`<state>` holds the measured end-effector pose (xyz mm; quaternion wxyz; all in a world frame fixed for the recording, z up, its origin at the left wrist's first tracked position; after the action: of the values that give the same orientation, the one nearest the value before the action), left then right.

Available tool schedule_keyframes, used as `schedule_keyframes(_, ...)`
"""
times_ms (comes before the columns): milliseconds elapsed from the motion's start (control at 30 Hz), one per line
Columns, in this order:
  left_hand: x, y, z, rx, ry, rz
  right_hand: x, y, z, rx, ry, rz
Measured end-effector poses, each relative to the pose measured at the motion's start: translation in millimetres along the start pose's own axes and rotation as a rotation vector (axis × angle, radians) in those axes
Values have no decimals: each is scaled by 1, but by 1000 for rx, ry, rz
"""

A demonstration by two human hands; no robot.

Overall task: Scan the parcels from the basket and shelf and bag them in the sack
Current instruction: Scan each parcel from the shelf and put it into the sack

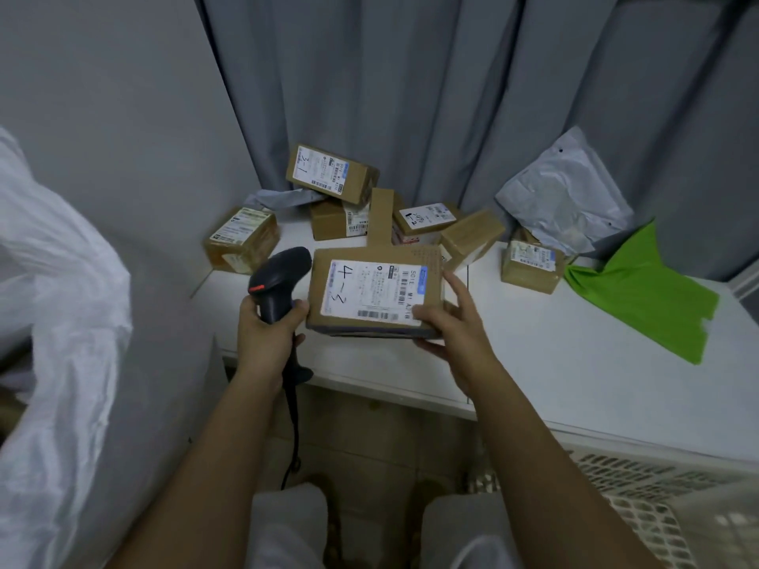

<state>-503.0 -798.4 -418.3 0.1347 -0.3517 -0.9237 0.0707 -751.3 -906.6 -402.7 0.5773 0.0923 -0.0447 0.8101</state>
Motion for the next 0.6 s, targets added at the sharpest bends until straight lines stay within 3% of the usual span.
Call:
schedule_keyframes(67, -3, 5, -8, 16, -43, -7, 1, 9, 7, 17, 25, -21)
schedule_keyframes(167, -3, -4, -4, 25, 5, 109, 4, 5, 7, 44, 25, 26)
schedule_keyframes(267, 1, -17, 3, 71, 79, 199, 1, 14, 3, -72, 34, -84)
schedule_keyframes(333, 2, -20, 5, 113, 93, 188, -2, 13, 2, -160, 53, -105)
schedule_keyframes(500, 4, -24, 7, 118, 93, 143, -3, -7, -3, -194, 46, 27)
schedule_keyframes(600, 5, -24, 6, 126, 97, 130, -4, -7, -8, -264, 17, -3)
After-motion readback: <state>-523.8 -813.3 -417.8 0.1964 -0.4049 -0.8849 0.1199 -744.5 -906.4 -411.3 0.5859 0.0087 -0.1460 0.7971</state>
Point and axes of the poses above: each hand's wrist, its own x-axis away from the middle knuckle, its own y-axis out of the back of the hand, z = x × y, the point moved 10 cm from there along -x, towards the middle knuckle, and after that the axes turned 6 degrees about x, right-handed, at the moved point
